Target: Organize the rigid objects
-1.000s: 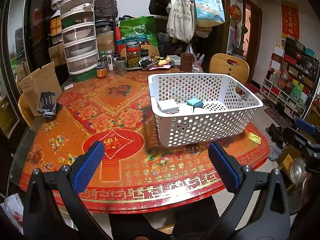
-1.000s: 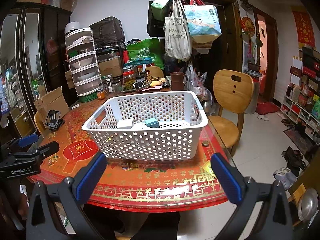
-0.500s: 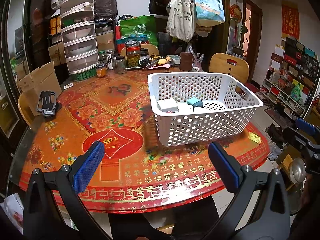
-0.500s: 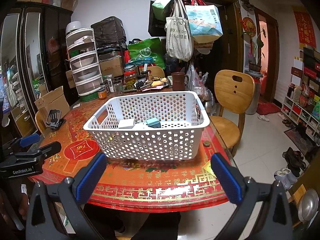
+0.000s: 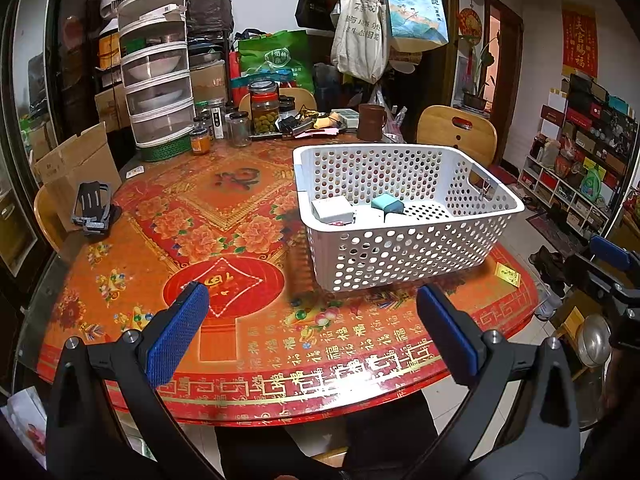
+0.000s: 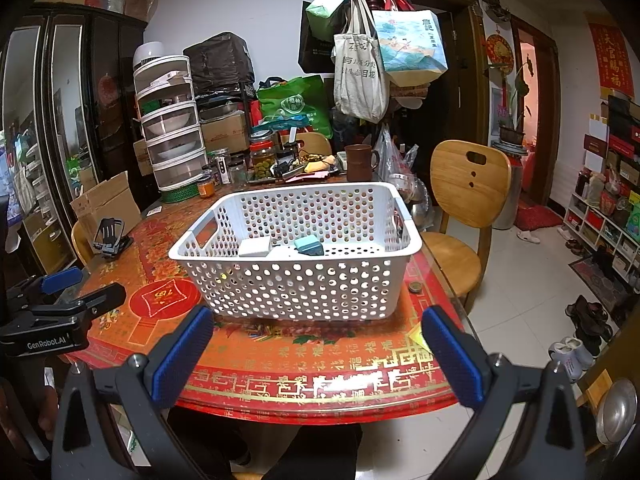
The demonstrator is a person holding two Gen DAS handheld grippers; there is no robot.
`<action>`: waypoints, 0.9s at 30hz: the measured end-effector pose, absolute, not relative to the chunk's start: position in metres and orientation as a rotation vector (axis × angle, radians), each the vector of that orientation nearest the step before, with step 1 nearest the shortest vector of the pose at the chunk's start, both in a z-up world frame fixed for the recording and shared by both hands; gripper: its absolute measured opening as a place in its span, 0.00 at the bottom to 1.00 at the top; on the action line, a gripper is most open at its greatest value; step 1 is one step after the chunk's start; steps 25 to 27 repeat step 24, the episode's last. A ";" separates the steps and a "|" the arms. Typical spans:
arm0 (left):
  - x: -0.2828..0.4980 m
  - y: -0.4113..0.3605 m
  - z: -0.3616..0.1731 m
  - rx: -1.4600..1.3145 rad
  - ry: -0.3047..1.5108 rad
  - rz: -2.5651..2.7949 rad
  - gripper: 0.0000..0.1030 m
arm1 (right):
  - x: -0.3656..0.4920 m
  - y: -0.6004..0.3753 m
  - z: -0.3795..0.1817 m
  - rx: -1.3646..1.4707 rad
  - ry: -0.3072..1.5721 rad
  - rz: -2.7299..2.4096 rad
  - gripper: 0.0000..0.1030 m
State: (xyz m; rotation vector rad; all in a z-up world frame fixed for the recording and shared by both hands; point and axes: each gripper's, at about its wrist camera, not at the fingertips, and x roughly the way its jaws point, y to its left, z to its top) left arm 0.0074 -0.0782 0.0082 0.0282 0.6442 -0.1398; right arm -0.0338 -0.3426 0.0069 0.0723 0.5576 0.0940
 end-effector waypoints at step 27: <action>-0.002 -0.092 0.011 0.061 0.599 -0.139 0.99 | -0.033 -0.341 0.007 0.066 0.557 0.103 1.00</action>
